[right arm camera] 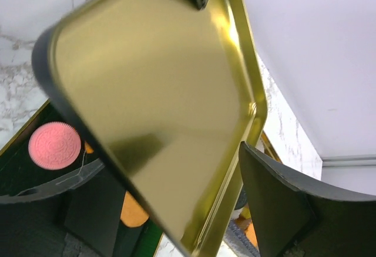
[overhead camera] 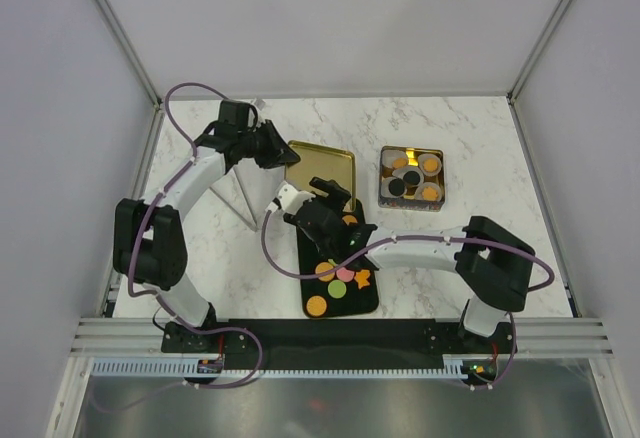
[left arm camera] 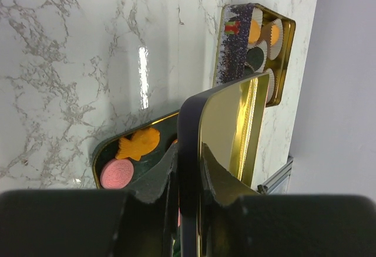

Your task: Pack the cookies

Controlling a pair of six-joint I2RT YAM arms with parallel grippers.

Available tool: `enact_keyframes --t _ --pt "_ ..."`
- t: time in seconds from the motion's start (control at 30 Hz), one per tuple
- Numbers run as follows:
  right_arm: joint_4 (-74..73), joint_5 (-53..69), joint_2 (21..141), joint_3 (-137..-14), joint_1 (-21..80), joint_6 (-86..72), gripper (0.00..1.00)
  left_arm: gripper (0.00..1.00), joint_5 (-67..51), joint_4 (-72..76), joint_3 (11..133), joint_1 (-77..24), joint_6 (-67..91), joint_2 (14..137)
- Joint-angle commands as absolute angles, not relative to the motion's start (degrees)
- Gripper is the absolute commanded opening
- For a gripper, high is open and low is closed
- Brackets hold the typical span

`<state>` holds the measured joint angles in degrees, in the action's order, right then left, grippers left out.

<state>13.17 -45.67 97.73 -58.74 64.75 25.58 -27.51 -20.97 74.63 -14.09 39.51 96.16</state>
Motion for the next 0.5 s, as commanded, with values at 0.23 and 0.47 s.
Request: enact_keyframes --t 0.23,0.47 --pt "19.24 -50.89 99.14 -62.14 64.86 31.2 0.36 0.07 -31.46 -20.92 75.32 -14.59 37.53 91.76" --pt "23.99 -55.46 98.8 -61.26 64.86 34.63 0.01 0.38 -31.65 -20.48 76.46 -14.68 37.62 91.32"
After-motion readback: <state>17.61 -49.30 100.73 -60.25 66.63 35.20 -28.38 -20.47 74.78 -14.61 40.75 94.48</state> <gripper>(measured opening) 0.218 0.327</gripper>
